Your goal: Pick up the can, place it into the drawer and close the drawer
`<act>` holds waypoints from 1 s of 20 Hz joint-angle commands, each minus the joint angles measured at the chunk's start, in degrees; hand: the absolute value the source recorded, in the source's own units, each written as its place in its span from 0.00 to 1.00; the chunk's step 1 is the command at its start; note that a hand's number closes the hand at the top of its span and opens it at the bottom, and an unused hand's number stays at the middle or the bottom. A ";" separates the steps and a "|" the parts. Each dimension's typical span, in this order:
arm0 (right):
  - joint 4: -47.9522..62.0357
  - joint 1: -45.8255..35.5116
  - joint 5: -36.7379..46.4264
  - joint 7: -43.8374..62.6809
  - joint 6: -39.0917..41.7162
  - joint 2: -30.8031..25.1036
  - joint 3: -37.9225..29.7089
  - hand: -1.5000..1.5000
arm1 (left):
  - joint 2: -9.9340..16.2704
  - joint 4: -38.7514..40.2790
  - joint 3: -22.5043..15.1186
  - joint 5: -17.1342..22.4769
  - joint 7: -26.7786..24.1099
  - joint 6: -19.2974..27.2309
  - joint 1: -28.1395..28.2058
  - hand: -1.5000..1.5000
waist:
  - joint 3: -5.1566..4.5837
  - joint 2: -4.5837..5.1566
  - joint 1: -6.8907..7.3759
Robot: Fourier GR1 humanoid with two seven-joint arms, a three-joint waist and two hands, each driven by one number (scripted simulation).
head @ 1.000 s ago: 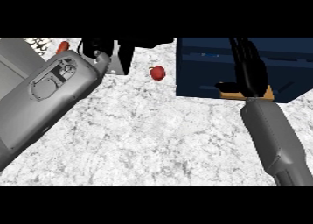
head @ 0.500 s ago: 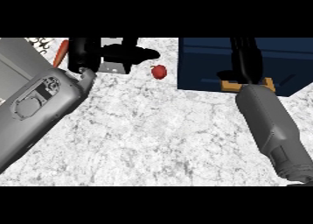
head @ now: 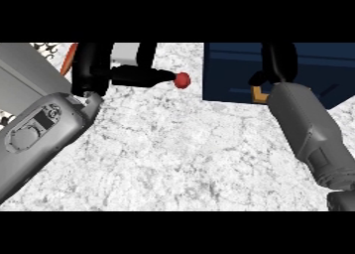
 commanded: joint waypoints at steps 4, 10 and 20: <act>3.26 -6.79 -2.37 -1.99 2.67 0.11 -2.44 0.00 | 0.74 -2.30 0.61 -0.65 0.28 -1.07 2.01 0.00 | 0.12 0.59 1.19; 0.19 -5.46 -12.41 -12.47 2.60 3.23 -10.08 0.00 | 1.46 -2.74 2.20 -0.60 -1.66 -1.55 4.36 0.00 | 0.26 0.58 0.73; -1.60 -8.38 -25.93 -20.89 11.86 5.20 -21.29 0.00 | 2.00 -5.37 2.71 -1.21 -4.17 -1.32 11.09 0.00 | 0.13 -0.23 -0.68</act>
